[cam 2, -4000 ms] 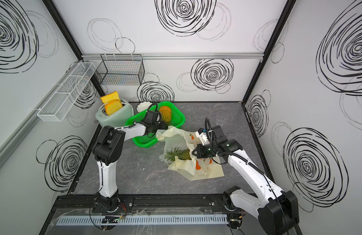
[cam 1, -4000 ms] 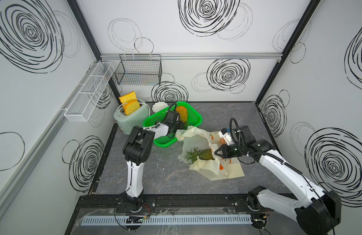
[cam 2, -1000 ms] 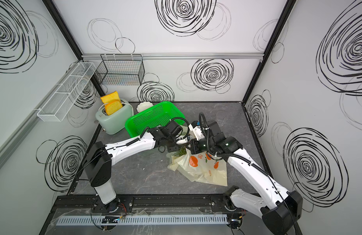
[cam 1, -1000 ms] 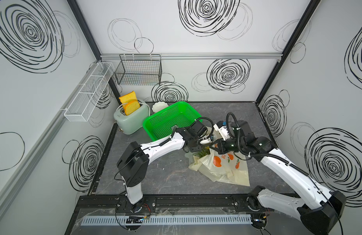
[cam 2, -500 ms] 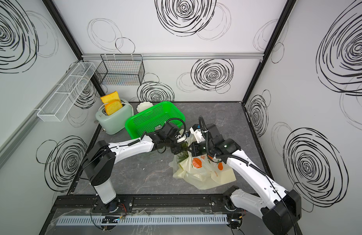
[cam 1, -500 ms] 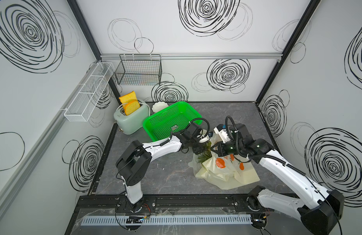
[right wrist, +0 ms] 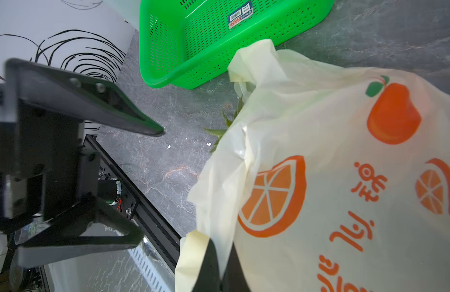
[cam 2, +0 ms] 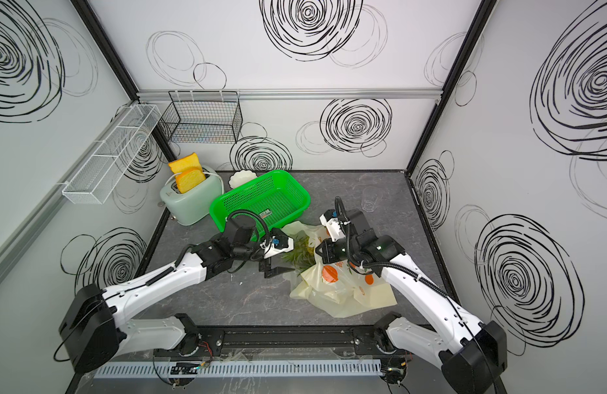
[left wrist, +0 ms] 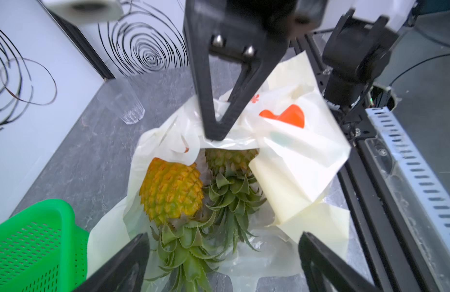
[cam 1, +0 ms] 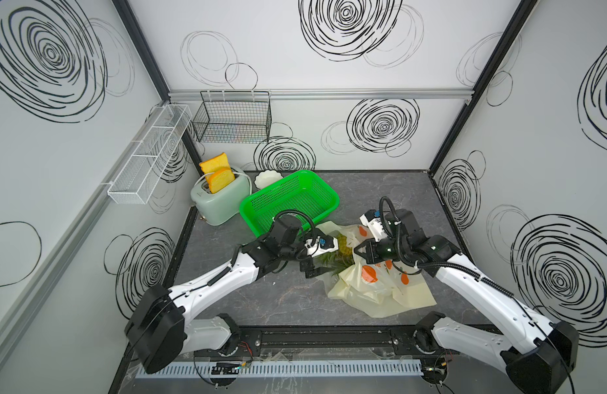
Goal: Place the pineapple into a plastic bag & tie a knot
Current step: Place the pineapple in the plastic bag, then adjust the plastic bag at the center of the board.
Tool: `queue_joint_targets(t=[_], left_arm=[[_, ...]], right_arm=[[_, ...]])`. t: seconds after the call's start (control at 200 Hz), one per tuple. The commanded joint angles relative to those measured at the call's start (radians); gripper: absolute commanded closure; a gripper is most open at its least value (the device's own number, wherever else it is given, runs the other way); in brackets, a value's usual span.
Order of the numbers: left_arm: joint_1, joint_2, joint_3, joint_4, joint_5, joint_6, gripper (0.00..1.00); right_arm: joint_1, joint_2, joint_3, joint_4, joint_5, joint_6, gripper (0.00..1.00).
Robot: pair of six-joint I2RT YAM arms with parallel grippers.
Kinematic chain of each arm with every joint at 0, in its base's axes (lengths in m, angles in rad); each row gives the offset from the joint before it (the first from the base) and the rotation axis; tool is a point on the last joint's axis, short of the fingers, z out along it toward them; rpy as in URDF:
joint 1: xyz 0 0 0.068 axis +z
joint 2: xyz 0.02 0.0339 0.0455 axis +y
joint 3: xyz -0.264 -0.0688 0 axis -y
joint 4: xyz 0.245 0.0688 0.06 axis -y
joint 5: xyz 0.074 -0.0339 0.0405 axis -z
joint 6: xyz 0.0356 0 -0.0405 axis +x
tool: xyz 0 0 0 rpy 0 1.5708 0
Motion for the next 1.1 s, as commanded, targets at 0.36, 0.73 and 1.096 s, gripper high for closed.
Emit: queue_joint_targets(t=[0.36, 0.73, 1.096], left_arm=[[0.027, 0.258, 0.175, 0.060, -0.395, -0.340, 0.01], [0.008, 0.461, 0.340, 0.064, -0.466, -0.335, 0.01], [0.016, 0.568, 0.391, 0.013, -0.476, -0.263, 0.17]], right_arm=[[-0.003, -0.020, -0.005, 0.010, 0.005, 0.013, 1.00], [-0.002, -0.019, -0.011, 0.023, -0.005, 0.023, 1.00], [-0.003, -0.023, -0.016, 0.020, -0.004, 0.024, 1.00]])
